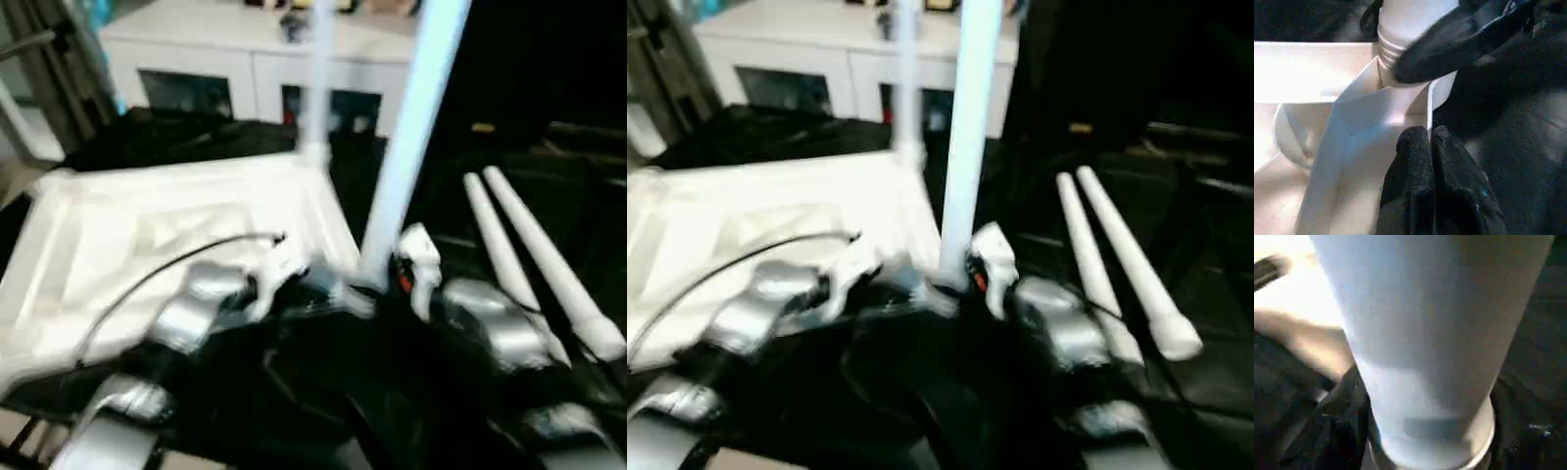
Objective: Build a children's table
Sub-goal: Rotate leg to tighten
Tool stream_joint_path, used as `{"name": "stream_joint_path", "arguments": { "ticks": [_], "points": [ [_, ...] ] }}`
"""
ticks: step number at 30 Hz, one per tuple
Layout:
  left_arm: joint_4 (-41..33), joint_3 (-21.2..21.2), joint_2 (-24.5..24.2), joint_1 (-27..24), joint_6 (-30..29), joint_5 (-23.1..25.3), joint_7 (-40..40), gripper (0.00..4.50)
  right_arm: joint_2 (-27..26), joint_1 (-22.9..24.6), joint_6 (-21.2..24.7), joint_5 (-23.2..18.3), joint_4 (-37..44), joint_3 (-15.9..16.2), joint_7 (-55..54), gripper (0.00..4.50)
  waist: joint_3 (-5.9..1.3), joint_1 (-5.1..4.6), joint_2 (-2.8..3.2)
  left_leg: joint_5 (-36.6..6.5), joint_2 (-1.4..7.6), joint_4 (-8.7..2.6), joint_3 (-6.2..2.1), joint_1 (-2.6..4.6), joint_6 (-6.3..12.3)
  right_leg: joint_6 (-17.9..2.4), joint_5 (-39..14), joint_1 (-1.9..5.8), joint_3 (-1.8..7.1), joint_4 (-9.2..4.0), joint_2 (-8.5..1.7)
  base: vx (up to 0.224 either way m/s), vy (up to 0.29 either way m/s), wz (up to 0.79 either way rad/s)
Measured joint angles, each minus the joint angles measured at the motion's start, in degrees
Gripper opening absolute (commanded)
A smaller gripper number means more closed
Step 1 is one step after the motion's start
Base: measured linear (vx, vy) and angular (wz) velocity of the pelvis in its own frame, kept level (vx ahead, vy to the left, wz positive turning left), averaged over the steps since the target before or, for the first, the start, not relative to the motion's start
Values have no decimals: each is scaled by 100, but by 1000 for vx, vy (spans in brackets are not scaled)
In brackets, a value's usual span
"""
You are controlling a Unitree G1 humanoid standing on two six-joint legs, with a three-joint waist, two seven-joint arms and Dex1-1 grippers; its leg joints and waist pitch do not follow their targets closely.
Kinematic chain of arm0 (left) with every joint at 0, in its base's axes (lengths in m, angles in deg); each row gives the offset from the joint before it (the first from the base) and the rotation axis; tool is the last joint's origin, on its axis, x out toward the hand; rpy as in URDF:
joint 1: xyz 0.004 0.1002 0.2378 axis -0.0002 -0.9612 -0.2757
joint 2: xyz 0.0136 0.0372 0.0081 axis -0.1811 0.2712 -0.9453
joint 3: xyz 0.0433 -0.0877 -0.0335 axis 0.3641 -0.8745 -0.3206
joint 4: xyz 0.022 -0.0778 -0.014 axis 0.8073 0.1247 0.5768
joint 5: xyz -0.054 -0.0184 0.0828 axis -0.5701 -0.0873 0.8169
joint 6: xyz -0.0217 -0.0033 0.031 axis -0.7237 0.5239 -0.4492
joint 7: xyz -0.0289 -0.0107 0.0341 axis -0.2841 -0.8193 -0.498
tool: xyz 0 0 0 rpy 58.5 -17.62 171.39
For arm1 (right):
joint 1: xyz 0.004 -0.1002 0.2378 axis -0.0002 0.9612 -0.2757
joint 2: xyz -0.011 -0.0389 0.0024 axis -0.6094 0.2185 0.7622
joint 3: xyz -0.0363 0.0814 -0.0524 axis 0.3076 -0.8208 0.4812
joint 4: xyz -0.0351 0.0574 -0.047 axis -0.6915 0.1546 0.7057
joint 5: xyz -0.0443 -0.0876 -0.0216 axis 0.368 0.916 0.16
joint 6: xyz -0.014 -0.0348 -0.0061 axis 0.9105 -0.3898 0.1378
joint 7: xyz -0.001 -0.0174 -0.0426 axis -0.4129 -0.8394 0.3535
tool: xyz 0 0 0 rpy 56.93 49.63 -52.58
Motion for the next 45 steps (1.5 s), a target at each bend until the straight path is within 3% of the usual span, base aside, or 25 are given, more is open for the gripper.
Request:
{"name": "stream_joint_path", "arguments": {
  "ticks": [7, 8, 15, 23, 31, 38, 45],
  "points": [
    [303, -111, 427, 175, -182, 87, -701, 0, -343, -229, 47, 78, -326, -240, -1073, 271, -4, 3, 1, 0, -11, 0, 0, -1, 2, 2, 0, 4, 20, -9, 0, 0, 0, 0],
    [311, -116, 430, 177, -182, 87, -702, 0, -353, -226, 18, 97, -337, -240, -1091, 326, -6, 1, 3, 0, -14, 0, 0, 0, 2, 2, 0, 4, 24, -9, 0, 0, 0, 0],
    [286, -46, 372, 171, -88, 107, -531, 0, -304, -165, -177, 224, -333, -186, -790, 386, -6, -6, 2, 0, -18, -1, 0, -7, 3, 5, 2, -2, 32, -11, 1, 0, 0, 0],
    [-163, 61, -122, -99, 290, -39, 450, 0, 363, 66, -355, 101, 104, 200, 938, 386, -6, 4, 3, 1, -10, -19, 1, -21, 3, -1, 22, -21, 33, -2, 10, 7, -1, 0],
    [-445, 206, -644, -253, 524, -264, 1540, 0, 1118, 271, -16, -209, 750, 602, 2768, 386, -5, 66, 2, -3, -3, -8, 32, -33, 61, -13, -14, -28, 44, -8, 9, 13, -1, 0],
    [-729, 262, -975, -432, 512, -401, 2198, 0, 1169, 438, 32, -311, 1045, 799, 3333, 386, -2, 51, -2, -18, 3, -3, 45, -21, 31, -12, -12, -25, 53, 4, 9, 0, 0, 0],
    [-815, 296, -1055, -479, 437, -495, 2432, 0, 1213, 504, 182, -396, 1213, 884, 3457, 310, -2, 57, -4, -18, 3, -2, 54, -22, 31, -12, -12, -26, 59, 5, 9, 0, 0, 0]
  ]
}}
